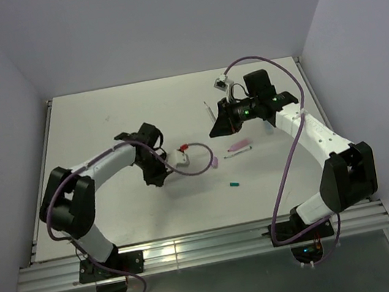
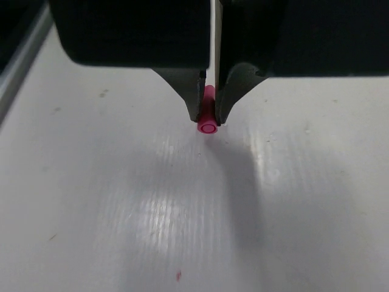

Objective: Insert the pens into the pen caps
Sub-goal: Insert the pen cap onto the pen.

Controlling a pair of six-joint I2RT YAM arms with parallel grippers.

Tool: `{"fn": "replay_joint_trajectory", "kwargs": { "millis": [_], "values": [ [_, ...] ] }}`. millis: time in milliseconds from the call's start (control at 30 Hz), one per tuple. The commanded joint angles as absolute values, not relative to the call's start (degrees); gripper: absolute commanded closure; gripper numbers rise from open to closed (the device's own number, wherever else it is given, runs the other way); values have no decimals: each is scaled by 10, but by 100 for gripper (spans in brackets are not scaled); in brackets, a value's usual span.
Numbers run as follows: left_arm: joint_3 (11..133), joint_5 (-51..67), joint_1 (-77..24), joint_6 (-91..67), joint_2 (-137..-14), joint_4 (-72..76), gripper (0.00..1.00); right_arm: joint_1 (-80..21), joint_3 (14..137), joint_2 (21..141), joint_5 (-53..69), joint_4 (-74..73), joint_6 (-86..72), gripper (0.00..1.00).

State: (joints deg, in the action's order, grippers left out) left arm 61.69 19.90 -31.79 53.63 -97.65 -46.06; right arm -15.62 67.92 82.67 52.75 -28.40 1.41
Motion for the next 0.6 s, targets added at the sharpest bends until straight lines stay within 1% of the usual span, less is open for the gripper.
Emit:
{"fn": "replay_joint_trajectory", "kwargs": {
  "millis": [0,33,67,100,133,167,200,233,267,300,367,400,433,467,567],
  "values": [
    [749,328,-288,384,-890,-484,100,-165,714,807,512,-278,30,100],
    [781,373,-258,342,-868,-478,100,-170,722,806,500,-276,34,100],
    [811,393,-240,246,-856,-466,100,-175,730,806,485,-274,37,100],
    [859,415,-220,195,-844,-423,100,-181,750,803,453,-264,41,100],
    [878,434,-182,145,-816,-395,100,-195,759,801,437,-257,43,100],
    [890,432,-168,53,-800,-364,100,-204,780,801,422,-244,46,100],
    [896,412,-154,6,-759,-286,100,-213,792,802,382,-236,47,100],
    [893,353,-153,-52,-739,-249,100,-232,805,802,365,-232,45,100],
    [895,338,-153,-127,-728,-224,100,-241,816,804,347,-228,42,100],
    [919,328,-149,-159,-724,-216,100,-250,837,804,314,-220,43,100],
    [927,286,-147,-254,-719,-199,100,-286,851,802,268,-208,49,100],
    [917,303,-137,-277,-710,-158,100,-300,863,803,232,-200,55,100],
    [912,314,-130,-299,-708,-139,100,-328,873,814,222,-200,55,100],
    [911,329,-125,-349,-708,-128,100,-341,891,819,215,-202,51,100],
    [874,345,-108,-422,-696,-63,100,-376,914,835,196,-201,38,100]
  ]
}}
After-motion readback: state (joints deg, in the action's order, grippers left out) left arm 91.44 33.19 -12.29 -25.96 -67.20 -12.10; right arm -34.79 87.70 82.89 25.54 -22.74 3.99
